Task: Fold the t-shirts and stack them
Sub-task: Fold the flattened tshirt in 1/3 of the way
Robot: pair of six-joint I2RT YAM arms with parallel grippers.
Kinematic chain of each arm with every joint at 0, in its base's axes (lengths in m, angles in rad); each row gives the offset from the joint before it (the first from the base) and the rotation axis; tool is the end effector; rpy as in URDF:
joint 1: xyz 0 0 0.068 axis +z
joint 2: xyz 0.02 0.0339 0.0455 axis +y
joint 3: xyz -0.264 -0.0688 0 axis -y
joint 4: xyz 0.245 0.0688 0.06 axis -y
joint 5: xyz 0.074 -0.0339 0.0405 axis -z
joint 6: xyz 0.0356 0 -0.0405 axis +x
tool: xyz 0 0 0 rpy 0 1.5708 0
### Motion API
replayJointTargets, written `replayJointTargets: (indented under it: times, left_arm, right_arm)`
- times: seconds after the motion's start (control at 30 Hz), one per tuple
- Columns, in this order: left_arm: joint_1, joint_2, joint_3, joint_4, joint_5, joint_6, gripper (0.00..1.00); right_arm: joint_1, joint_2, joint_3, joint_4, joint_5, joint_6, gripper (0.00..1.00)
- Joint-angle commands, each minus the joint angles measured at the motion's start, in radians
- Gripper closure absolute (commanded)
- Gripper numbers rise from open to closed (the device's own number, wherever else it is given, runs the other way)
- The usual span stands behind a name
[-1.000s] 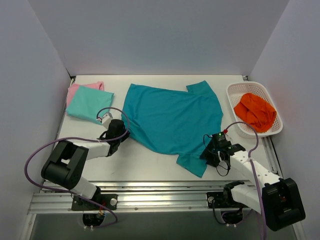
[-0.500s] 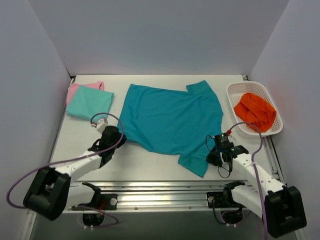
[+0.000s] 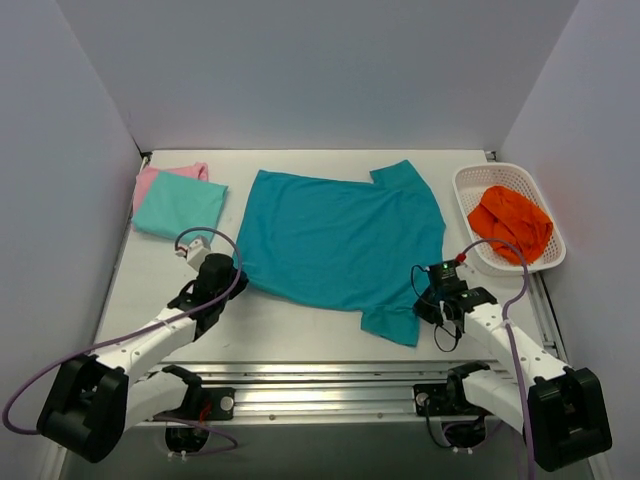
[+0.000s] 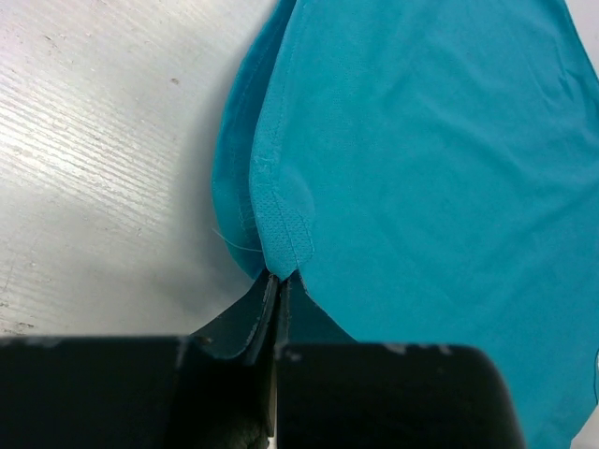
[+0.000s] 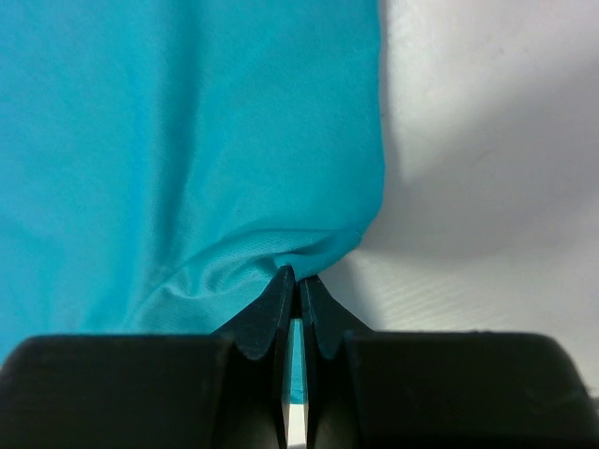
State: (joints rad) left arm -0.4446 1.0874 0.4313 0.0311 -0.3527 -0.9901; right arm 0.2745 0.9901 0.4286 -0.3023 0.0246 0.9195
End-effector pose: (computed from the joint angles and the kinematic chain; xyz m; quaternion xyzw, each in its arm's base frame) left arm 0.1995 -0.0814 0.1825 -0.3130 0.8225 -0.1771 0.4406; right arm 0.1790 0.0495 0.1712 0.3014 0.8884 0.1851 0.2928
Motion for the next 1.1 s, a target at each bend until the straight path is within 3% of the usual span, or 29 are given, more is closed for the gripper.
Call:
replayJointTargets:
  times: [0.0,0.57,1.07]
  left_arm:
    - [-0.005,0.038,0.063,0.019,-0.022,0.005,0.98]
    - [0.023,0.169,0.313,0.006,-0.014,0.065,0.98]
    - [0.145,0.593,0.676,0.039,0.122,0.172,0.98]
  right_arm:
    - [-0.008,0.030,0.058,0.038,0.055,0.024,1.00]
    - [-0.009,0.080,0.297,0.046,0.101,0.081,1.00]
    - [-0.047,0.393,0.539,0.123,0.153,0.113,1.00]
